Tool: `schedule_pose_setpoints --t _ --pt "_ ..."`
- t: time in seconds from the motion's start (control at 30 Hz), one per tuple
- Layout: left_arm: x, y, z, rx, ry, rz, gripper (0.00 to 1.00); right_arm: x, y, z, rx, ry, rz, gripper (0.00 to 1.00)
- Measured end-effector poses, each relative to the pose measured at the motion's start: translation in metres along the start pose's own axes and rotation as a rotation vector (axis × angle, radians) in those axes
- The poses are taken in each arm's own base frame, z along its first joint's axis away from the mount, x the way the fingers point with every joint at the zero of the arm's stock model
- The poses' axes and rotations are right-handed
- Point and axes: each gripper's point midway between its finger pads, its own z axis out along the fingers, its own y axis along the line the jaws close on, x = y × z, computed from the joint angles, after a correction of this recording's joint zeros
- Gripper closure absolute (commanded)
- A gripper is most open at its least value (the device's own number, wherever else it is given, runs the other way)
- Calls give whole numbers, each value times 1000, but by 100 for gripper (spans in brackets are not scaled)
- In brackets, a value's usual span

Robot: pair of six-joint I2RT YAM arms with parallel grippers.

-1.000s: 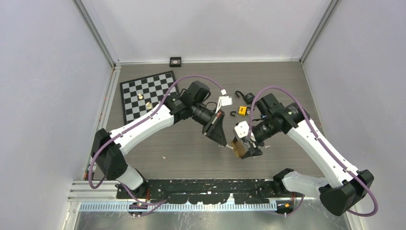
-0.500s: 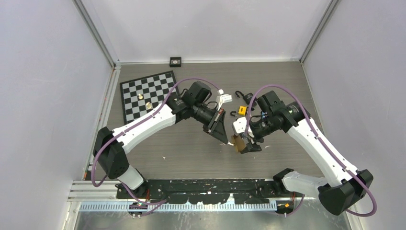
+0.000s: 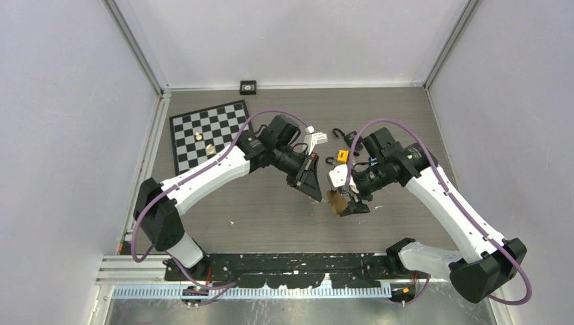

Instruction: Unlock with the key

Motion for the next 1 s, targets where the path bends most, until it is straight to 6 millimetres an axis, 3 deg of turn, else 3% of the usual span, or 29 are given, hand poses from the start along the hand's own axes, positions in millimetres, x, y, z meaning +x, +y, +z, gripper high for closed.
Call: schedule_pose_setpoints --t 0.77,0.9,1.0 --pt "-4 0 4 3 -5 -71 100 7 -14 -1 61 41 56 100" --pt "-4 4 3 2 -7 31 100 8 -17 -1 75 48 56 100" --pt "-1 13 -1 -27 -8 224 100 9 -18 0 81 46 64 99"
